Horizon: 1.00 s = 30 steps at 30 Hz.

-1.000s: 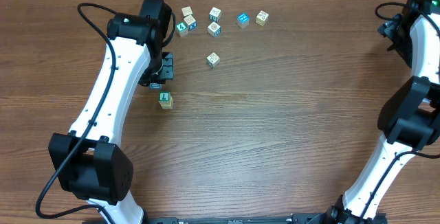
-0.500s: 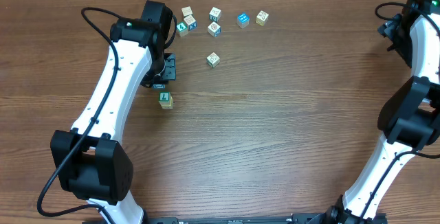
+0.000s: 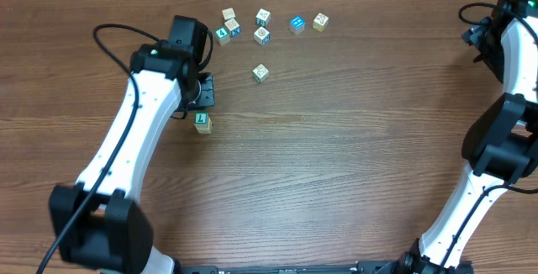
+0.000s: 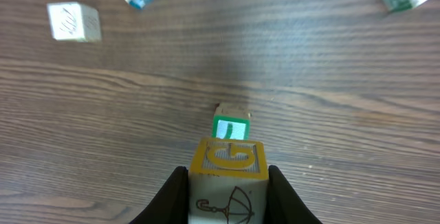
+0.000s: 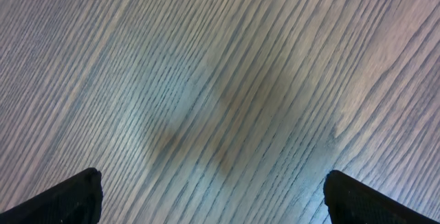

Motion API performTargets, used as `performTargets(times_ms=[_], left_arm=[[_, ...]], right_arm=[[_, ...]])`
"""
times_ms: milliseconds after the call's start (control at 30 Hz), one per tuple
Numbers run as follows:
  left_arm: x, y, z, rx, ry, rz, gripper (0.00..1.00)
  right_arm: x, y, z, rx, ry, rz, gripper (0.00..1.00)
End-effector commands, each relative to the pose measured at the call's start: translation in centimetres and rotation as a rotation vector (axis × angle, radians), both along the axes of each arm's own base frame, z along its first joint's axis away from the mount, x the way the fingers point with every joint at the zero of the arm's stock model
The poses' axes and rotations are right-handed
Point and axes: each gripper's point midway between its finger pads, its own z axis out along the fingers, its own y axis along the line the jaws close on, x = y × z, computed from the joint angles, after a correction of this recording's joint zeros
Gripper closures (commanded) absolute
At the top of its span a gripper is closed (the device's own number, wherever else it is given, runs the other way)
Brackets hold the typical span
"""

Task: Form a tower
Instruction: 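Lower the G block onto the green L block with the left gripper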

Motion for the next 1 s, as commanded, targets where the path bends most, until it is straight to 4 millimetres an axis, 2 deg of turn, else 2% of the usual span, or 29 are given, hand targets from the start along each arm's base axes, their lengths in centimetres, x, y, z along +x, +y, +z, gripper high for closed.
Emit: performTargets(times_ms=[0,200,333,467,700,967], left_arm=[[-0.1,0.0,1.1,-0.022,-0.039,0.020,0.95],[0.3,-0.2,0.5,-0.027,-0.052,0.019,0.95],[-0.3,0.0,-0.9,-0.020,-0.026,0.020,0.92],[0.0,-0.1,-2.0,-0.023,-0.040,0.019,0.90],[0.2,-0.1,-3.1,-0.022,-0.050,0.020,0.88],[-0.8,0.0,-4.9,-0.018,-0.017,0.017,0.88]], right_arm=[[0.2,-0.3,0.2,-0.016,-0.005,-0.003,0.00],[0.3,-0.3,0.2,-0.016,-0.005,-0.003,0.00],[0.3,-0.3,0.2,-0.016,-0.005,-0.003,0.00],[0.2,-0.3,0.2,-0.016,-0.005,-0.003,0.00],[0.2,-0.3,0.2,-0.016,-0.005,-0.003,0.00],[0.3,-0.3,0.2,-0.017,-0.005,-0.003,0.00]])
